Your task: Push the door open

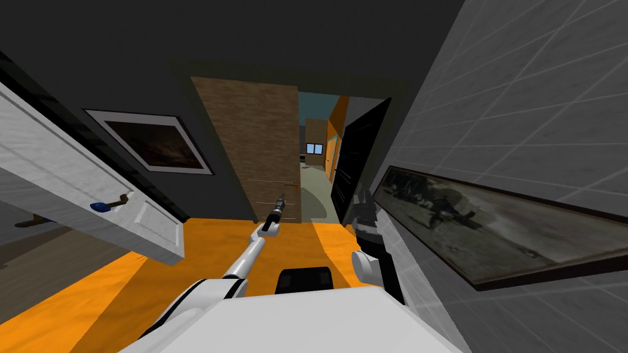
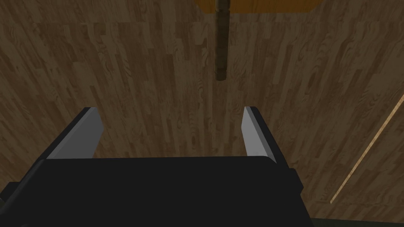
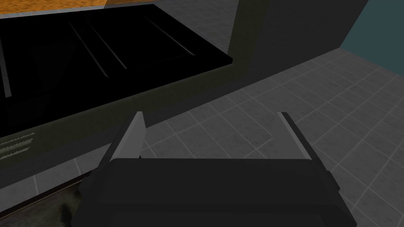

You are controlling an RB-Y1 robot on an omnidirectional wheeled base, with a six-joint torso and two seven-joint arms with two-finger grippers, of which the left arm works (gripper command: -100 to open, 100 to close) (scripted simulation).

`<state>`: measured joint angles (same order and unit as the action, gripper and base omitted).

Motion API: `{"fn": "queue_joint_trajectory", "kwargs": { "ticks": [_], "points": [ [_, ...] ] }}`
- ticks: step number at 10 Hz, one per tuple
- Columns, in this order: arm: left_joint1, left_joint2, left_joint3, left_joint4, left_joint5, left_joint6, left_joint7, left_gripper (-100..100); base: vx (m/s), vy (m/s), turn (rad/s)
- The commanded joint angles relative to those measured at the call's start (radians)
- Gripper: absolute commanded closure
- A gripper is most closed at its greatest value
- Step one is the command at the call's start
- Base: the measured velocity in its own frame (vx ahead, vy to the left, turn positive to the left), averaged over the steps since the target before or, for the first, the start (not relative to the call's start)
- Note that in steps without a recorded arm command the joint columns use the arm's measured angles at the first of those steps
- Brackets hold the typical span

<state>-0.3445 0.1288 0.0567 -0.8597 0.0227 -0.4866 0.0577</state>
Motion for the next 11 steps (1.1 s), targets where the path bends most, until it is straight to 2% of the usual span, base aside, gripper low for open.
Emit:
{"fn": "queue_joint_trajectory", "kwargs": {
  "ticks": [1,11],
  "points": [
    [-0.027,0.002,0.002,0.044,0.001,-0.002,0.008,-100,0.096,0.035,-0.021],
    [-0.161,0.009,0.014,0.263,0.005,-0.008,0.043,-100,0.087,0.03,-0.017]
  ]
}}
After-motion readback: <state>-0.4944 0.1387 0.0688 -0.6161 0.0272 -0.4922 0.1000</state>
